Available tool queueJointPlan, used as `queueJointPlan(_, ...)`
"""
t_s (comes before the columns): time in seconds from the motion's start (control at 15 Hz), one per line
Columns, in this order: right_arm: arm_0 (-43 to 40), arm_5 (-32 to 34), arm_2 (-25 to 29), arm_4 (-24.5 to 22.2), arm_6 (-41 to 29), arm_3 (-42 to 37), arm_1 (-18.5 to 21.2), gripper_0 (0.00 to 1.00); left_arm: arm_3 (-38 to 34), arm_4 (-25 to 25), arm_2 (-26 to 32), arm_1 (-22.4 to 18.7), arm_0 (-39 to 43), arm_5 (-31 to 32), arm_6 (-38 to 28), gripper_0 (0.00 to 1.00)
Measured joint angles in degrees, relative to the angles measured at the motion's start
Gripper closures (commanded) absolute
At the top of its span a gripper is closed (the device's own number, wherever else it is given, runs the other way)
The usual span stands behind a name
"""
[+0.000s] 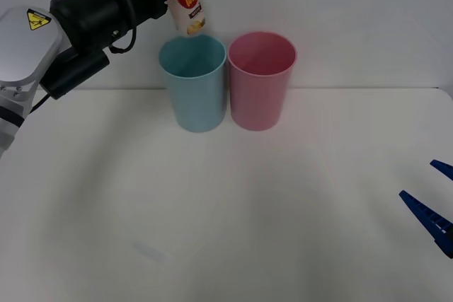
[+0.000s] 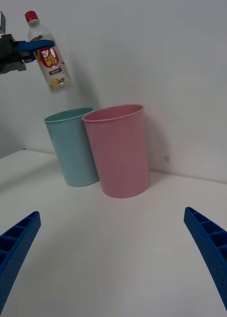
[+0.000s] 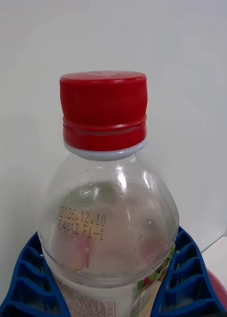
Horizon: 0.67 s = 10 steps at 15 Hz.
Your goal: Grasp the object on the table and drop it into the matching bin: aluminum can to the light blue bin, PET bottle to the pink bin.
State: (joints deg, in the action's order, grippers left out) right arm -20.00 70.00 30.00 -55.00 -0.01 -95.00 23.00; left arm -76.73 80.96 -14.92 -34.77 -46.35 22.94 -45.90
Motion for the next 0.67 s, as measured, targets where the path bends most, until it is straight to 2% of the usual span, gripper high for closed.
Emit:
queueJointPlan(0.2,0.0,0.0,0.0,0.0,0.0,0.0,0.0,0.0,5.7,0.3,-4.5,1.6,-6.3,0.0,-0.6,0.98)
queueJointPlan(0.47,0.0,0.0,0.0,0.0,0.0,0.0,0.0,0.0,14.0,2.5,-7.6,6.3,-13.4,0.0,-0.6,0.96)
queueJointPlan(0.67,0.0,0.0,0.0,0.0,0.0,0.0,0.0,0.0,19.8,2.8,-12.1,8.2,-18.8,0.0,-0.8,0.95)
